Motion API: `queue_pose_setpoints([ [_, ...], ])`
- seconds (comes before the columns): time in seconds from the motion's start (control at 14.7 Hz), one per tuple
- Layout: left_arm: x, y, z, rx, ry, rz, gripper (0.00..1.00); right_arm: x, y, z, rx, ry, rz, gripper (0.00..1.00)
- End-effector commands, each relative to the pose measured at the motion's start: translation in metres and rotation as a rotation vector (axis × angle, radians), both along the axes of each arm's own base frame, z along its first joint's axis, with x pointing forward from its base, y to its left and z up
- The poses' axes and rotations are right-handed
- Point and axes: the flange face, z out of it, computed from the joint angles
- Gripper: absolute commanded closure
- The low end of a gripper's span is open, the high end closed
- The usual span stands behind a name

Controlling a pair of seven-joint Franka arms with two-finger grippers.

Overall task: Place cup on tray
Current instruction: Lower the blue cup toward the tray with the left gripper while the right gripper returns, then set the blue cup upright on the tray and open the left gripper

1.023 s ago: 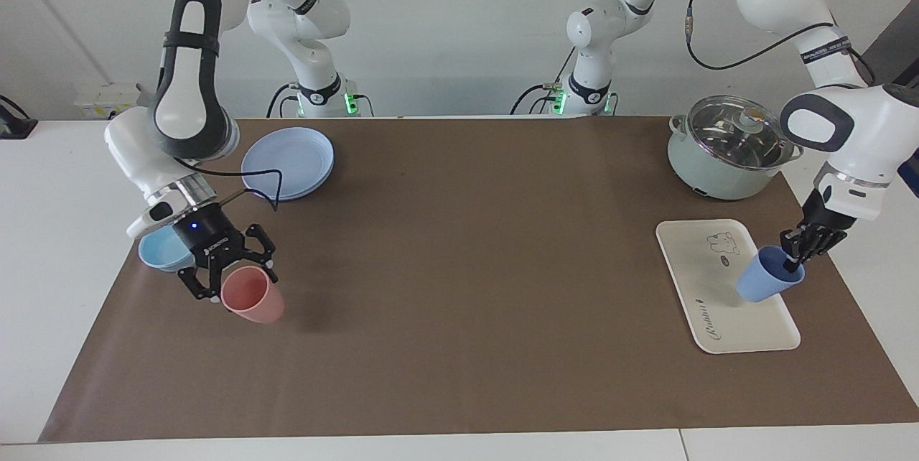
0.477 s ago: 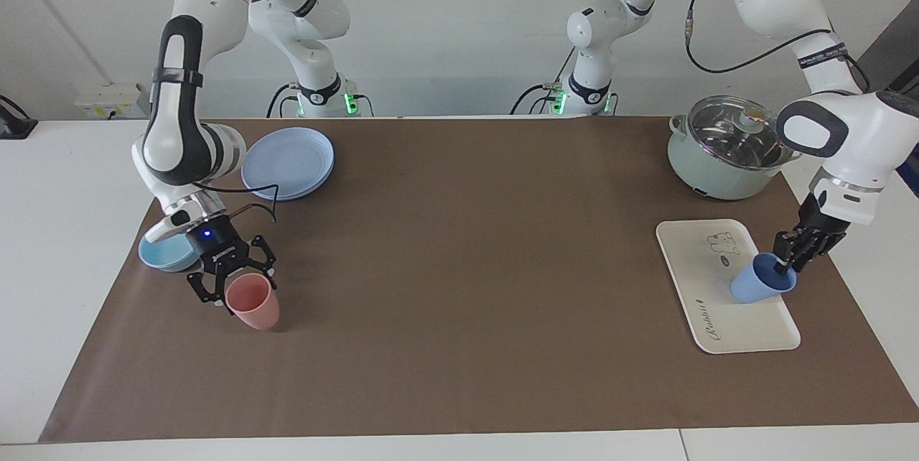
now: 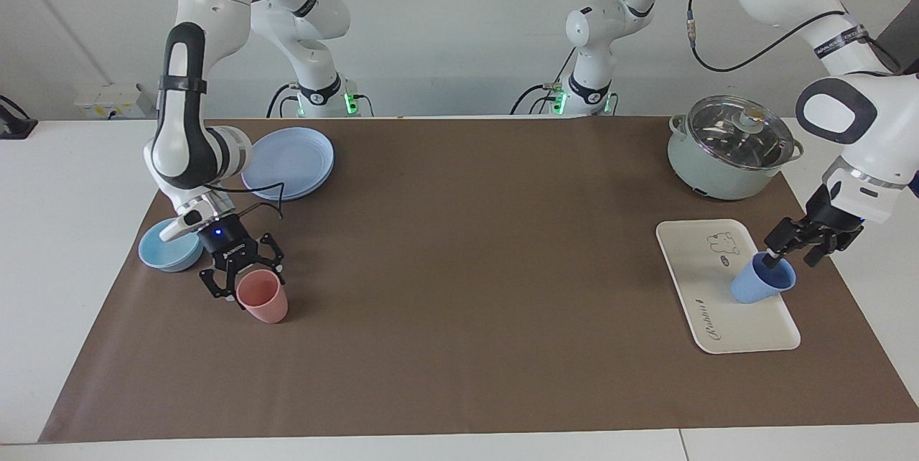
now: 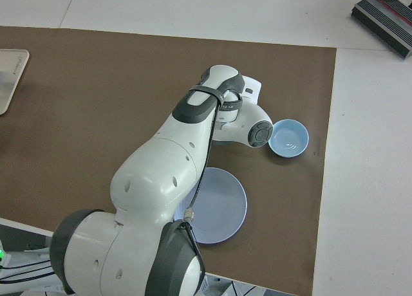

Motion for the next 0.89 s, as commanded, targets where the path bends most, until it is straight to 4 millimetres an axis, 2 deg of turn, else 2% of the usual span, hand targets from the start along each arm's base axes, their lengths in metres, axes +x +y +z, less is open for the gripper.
queue_pose_setpoints([
  [0.0, 0.011, -0.071, 0.020, 0.151, 0.100, -0.072, 0.02, -0.008, 0.002, 0.004, -0.013, -0.017, -0.011, 0.48],
  [0.07, 0.006, -0.090, 0.027, 0.152, 0.133, -0.066, 0.02, -0.008, 0.003, 0.004, -0.012, -0.018, -0.009, 0.04],
  [0.14, 0.001, -0.102, 0.027, 0.145, 0.172, -0.055, 0.02, -0.007, 0.003, 0.005, -0.010, -0.020, -0.007, 0.00],
  [0.27, -0.018, -0.125, 0.066, 0.155, 0.155, -0.055, 0.03, -0.005, 0.006, 0.009, -0.010, -0.025, -0.008, 0.00],
  [0.48, -0.063, -0.138, 0.101, 0.182, 0.171, -0.070, 0.02, -0.003, 0.005, 0.024, -0.020, -0.040, -0.031, 0.00],
  [0.55, -0.080, -0.139, 0.110, 0.194, 0.165, -0.081, 0.01, -0.002, 0.007, 0.035, -0.012, -0.046, -0.045, 0.00],
  [0.61, -0.097, -0.141, 0.121, 0.205, 0.155, -0.082, 0.00, -0.002, 0.018, 0.044, -0.016, -0.049, -0.047, 0.00],
  [0.75, -0.124, -0.144, 0.133, 0.221, 0.168, -0.079, 0.00, -0.004, 0.017, 0.061, -0.050, -0.054, -0.098, 0.00],
  [0.82, -0.132, -0.146, 0.132, 0.226, 0.177, -0.081, 0.00, -0.004, 0.032, 0.067, -0.049, -0.056, -0.091, 0.00],
])
